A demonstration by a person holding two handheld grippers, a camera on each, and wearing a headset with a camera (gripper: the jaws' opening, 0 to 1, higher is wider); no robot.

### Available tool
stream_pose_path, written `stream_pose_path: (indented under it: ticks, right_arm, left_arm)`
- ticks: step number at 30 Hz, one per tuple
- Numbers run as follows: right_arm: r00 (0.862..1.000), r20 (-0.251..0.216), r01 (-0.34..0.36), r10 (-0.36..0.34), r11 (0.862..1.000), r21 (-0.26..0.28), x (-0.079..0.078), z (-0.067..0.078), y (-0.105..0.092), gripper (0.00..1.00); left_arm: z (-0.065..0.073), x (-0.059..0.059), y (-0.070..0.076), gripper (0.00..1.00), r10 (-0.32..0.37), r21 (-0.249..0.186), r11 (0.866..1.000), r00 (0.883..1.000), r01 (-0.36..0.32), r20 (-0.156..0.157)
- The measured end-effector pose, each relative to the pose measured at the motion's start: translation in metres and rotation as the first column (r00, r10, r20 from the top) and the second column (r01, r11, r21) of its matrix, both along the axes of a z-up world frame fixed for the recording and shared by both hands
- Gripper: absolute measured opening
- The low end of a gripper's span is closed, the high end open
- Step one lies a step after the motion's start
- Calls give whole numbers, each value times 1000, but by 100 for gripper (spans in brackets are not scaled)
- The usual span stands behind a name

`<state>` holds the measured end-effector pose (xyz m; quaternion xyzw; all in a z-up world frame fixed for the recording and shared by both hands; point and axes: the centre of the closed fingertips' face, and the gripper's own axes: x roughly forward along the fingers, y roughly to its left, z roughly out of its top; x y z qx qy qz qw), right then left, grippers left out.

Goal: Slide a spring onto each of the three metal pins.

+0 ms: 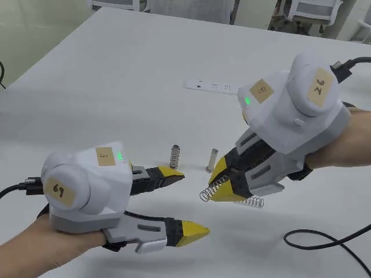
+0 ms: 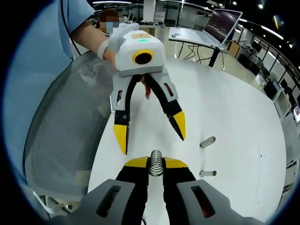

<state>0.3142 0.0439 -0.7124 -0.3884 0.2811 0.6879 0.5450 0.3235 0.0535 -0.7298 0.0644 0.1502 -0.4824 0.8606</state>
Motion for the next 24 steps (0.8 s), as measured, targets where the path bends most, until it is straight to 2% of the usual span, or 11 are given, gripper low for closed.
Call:
stream_pose_path:
  ticks: [4, 6, 9, 12, 15, 20, 24]
  right_arm:
    - [1000, 0, -4, 4, 1000, -6, 1, 0, -1, 8]
    - [1000, -1, -5, 5, 1000, -9, 1, 0, -1, 8]
    - [1000, -3, -7, 7, 1000, -11, 1, 0, 0, 8]
    - [1000, -4, -11, 11, 1000, -16, 1, 0, 0, 8]
    - [1000, -4, -13, 13, 1000, -19, 2, 0, 0, 8]
    - [1000, -2, -16, 16, 999, -28, 7, 0, 0, 8]
    - [1000, 7, -15, 15, 999, -43, 14, 1, -2, 8]
  left_arm:
    - [-2, 3, 7, 69, 41, 3, 999, 999, -41, -16]
    - [-2, 4, 9, 74, 52, 7, 999, 999, -52, -12]
    - [-2, 7, 12, 86, 78, -4, 997, 997, -78, -21]
    - [-1, 9, 15, 91, 95, -11, 995, 995, -95, -17]
    - [-1, 10, 18, 97, 109, -21, 994, 993, -109, -34]
    - [-3, 11, 26, 98, 126, -19, 992, 991, -127, -49]
    - [-1, 12, 35, 98, 145, -14, 989, 988, -146, -43]
